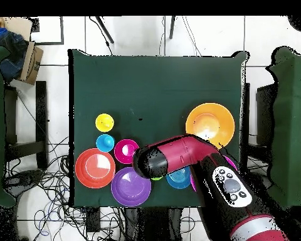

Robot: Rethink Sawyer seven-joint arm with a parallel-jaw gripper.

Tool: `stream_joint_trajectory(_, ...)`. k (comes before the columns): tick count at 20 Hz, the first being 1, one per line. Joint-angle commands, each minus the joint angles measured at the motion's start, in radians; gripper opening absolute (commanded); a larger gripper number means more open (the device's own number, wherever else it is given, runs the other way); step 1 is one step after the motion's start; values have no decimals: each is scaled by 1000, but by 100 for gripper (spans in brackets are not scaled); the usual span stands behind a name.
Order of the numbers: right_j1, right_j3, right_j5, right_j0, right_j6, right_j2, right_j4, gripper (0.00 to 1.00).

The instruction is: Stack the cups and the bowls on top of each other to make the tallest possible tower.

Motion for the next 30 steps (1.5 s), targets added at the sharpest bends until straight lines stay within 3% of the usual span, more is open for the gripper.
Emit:
stream_joint_trajectory(1,29,-44,-11,53,68,-54,-16,100)
stream_joint_trajectory(10,26,-51,10,58,106,-100,47,100)
stream_joint_trajectory(15,78,-82,5,62,96,-121,56,100)
stream_joint_trajectory(30,91,-102,-5,79,71,-142,74,100)
